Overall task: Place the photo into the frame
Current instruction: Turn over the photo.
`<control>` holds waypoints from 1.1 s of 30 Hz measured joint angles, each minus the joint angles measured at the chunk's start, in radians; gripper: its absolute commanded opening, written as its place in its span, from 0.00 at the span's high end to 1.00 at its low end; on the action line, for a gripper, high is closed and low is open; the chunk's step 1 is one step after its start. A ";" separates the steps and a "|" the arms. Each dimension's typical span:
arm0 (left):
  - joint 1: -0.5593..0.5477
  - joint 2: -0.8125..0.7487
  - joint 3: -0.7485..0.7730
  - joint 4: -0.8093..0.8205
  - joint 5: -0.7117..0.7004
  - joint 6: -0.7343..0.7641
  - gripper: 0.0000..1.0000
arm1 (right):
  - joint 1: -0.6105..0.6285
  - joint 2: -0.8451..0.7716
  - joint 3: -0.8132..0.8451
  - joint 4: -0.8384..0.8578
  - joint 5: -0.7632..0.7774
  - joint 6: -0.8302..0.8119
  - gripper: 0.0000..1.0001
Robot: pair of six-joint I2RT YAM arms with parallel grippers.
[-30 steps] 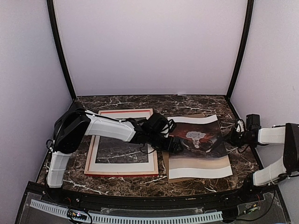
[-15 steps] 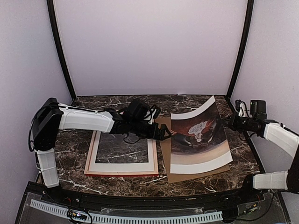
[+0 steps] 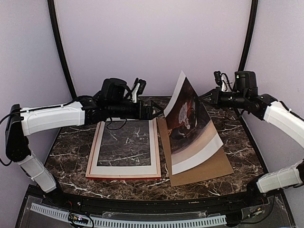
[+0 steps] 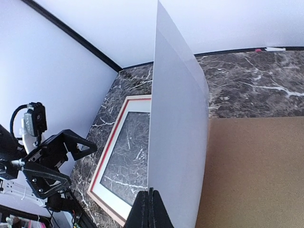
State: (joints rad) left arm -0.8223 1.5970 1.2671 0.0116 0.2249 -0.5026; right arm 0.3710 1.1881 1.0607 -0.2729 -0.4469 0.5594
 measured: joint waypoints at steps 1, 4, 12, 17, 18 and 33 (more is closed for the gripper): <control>0.000 -0.002 0.002 0.002 0.005 -0.004 0.02 | 0.033 0.014 0.026 -0.008 0.015 0.002 1.00; 0.000 -0.003 0.003 0.001 0.017 -0.018 0.03 | 0.155 0.078 0.128 -0.038 0.092 0.000 1.00; 0.000 -0.070 0.002 0.002 0.006 -0.106 0.06 | 0.389 0.240 0.269 -0.070 0.238 -0.002 1.00; 0.000 -0.151 -0.010 0.010 -0.050 -0.156 0.07 | 0.479 0.330 0.319 -0.087 0.296 -0.002 1.00; 0.002 -0.169 -0.013 0.009 -0.069 -0.164 0.08 | 0.494 0.344 0.328 -0.088 0.305 -0.002 1.00; 0.066 -0.221 -0.117 -0.008 -0.177 -0.240 0.18 | 0.596 0.407 0.356 -0.060 0.377 0.007 1.00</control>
State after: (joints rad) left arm -0.7563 1.3762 1.1496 0.0036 0.0483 -0.7429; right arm 0.9668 1.5948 1.4170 -0.3325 -0.0704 0.5667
